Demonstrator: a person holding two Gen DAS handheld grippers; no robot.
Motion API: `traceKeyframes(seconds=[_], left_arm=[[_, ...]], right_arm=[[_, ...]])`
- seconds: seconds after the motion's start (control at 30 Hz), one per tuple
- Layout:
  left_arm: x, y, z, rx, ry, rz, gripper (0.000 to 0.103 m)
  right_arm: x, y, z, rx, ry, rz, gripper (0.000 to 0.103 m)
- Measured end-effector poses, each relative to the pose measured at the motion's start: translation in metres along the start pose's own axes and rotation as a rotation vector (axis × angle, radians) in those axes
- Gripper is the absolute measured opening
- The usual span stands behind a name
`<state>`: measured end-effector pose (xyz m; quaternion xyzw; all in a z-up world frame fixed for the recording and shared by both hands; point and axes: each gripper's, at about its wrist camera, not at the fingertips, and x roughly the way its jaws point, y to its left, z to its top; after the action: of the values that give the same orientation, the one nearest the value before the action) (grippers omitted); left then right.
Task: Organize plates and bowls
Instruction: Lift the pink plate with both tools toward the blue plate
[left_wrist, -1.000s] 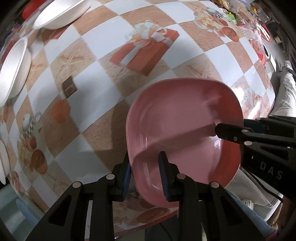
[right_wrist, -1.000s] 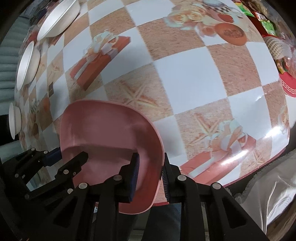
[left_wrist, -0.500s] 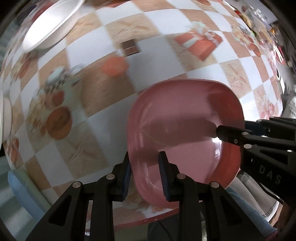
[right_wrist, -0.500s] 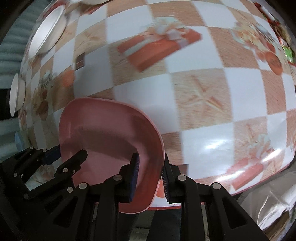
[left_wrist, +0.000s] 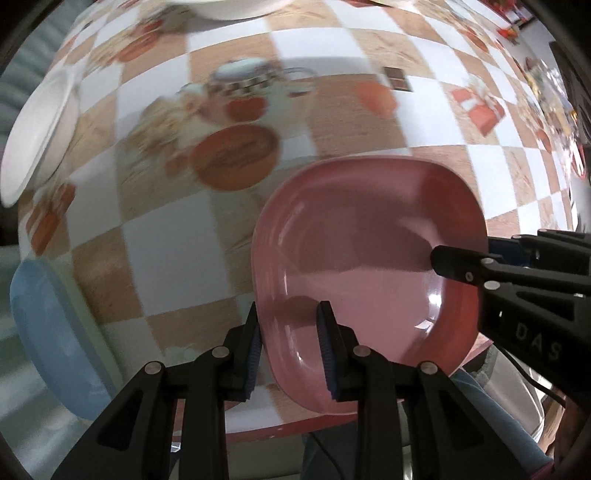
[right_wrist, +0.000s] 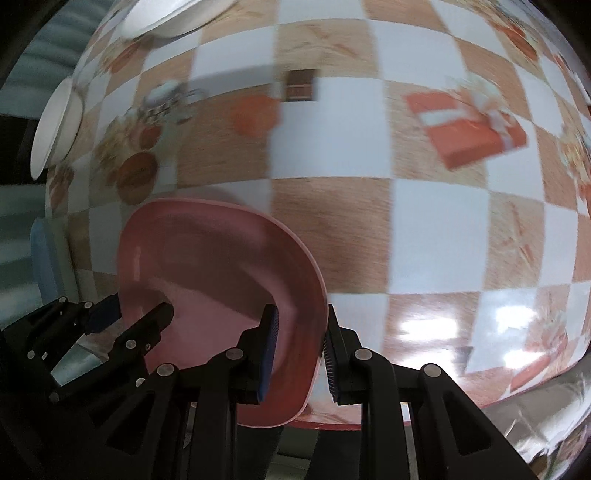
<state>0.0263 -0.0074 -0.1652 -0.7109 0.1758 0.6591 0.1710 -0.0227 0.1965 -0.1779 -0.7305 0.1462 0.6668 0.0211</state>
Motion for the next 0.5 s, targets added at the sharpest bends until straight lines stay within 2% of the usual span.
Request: traceKeyframes(seconds=[0.17,0.4,0.43,0.5], left_arm=[[0.007,0.059,-0.006,-0.047,-0.009,-0.005,0.031],[0.01,0.105,-0.023,-0.099,-0.024,-0.009,0.031],[0.002,0.125,-0.036,-0.106,-0.027,-0.009,0.031],[-0.001,0.148,-0.043,-0.123,-0.031,-0.011,0.031]], right_arm=[[0.005,0.023,0.013,-0.044,0.005,-0.012,0.026],[0.011,0.044,0.03,-0.087,0.008,-0.029,0.026],[0.011,0.046,0.033,-0.092,0.007,-0.03,0.026],[0.013,0.054,0.04,-0.103,0.006,-0.033,0.026]])
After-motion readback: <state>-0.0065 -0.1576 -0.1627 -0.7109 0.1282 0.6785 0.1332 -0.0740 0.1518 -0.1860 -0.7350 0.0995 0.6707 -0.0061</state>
